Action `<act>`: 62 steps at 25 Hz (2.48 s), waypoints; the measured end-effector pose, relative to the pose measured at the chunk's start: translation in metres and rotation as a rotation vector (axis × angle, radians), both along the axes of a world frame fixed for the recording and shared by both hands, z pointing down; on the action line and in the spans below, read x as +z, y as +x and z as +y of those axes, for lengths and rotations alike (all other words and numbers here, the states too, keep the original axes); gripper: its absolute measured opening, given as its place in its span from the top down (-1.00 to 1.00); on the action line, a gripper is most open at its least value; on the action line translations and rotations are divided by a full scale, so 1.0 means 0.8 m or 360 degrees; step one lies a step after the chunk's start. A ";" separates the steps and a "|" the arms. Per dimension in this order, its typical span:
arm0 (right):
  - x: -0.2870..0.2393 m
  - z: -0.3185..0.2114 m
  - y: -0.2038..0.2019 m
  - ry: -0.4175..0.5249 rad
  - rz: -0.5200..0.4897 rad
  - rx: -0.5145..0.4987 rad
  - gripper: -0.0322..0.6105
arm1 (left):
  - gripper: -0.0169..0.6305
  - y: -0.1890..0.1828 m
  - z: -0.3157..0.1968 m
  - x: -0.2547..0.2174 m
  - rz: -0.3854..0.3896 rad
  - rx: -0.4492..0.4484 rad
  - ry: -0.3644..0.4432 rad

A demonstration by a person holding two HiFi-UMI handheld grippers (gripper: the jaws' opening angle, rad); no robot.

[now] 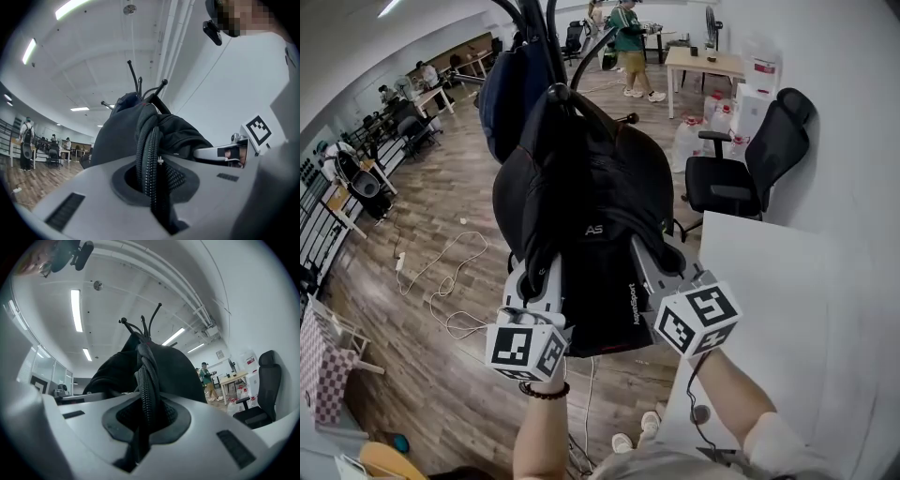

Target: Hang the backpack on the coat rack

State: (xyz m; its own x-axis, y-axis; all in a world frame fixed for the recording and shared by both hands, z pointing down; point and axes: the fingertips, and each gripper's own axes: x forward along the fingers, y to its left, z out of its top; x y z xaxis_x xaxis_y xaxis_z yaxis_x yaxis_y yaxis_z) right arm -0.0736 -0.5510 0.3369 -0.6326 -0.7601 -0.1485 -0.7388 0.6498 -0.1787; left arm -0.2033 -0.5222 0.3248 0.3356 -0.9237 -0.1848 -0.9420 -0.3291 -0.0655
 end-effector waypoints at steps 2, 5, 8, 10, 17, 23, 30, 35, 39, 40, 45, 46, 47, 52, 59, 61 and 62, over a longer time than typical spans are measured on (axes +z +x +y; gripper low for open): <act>0.005 0.000 0.000 0.0021 0.0002 0.0019 0.79 | 0.85 0.002 0.000 0.005 -0.0021 -0.0029 0.0028; 0.009 0.002 -0.001 0.0090 0.0024 0.0061 0.79 | 0.85 0.005 0.000 0.007 -0.0060 -0.0062 0.0076; 0.012 0.003 -0.004 0.0152 0.0046 0.0094 0.79 | 0.83 0.006 -0.002 0.009 -0.0089 -0.0088 0.0108; 0.013 0.004 -0.007 0.0188 0.0051 0.0101 0.79 | 0.83 0.006 -0.002 0.009 -0.0101 -0.0088 0.0128; 0.023 0.014 -0.006 0.0256 0.0068 0.0099 0.75 | 0.59 0.015 0.010 0.019 -0.0103 -0.0016 0.0186; 0.044 0.040 0.030 0.0248 0.0053 0.0188 0.57 | 0.36 -0.014 0.060 0.047 0.0034 -0.0105 0.0225; 0.101 0.124 0.057 0.0198 0.0098 0.0228 0.57 | 0.58 -0.034 0.151 0.093 0.0091 -0.0199 0.0183; 0.136 0.193 0.078 0.0130 0.0132 0.0265 0.70 | 0.86 -0.030 0.209 0.129 0.0130 -0.0170 0.0092; 0.162 0.272 0.092 0.0060 0.0215 0.0305 0.77 | 0.89 -0.032 0.273 0.134 0.0137 -0.0111 0.0055; 0.167 0.295 0.096 0.0043 0.0233 0.0311 0.78 | 0.89 -0.031 0.292 0.132 0.0139 -0.0094 0.0056; 0.186 0.398 0.106 -0.0017 0.0270 0.0335 0.78 | 0.89 -0.017 0.377 0.150 0.0142 0.0020 0.0011; 0.189 0.415 0.110 -0.0031 0.0263 0.0342 0.79 | 0.89 -0.014 0.393 0.159 0.0137 0.0025 -0.0012; 0.191 0.432 0.114 -0.0049 0.0253 0.0351 0.79 | 0.89 -0.011 0.408 0.168 0.0135 0.0023 -0.0039; 0.200 0.487 0.139 -0.0124 0.0255 0.0370 0.79 | 0.89 0.010 0.457 0.195 0.0148 0.0024 -0.0132; 0.202 0.516 0.158 -0.0188 0.0238 0.0303 0.80 | 0.89 0.020 0.491 0.186 0.0125 -0.0028 -0.0120; 0.199 0.522 0.162 -0.0182 0.0239 0.0275 0.81 | 0.89 0.022 0.499 0.186 0.0150 -0.0063 -0.0131; 0.199 0.522 0.164 -0.0181 0.0244 0.0268 0.81 | 0.89 0.024 0.502 0.188 0.0163 -0.0078 -0.0143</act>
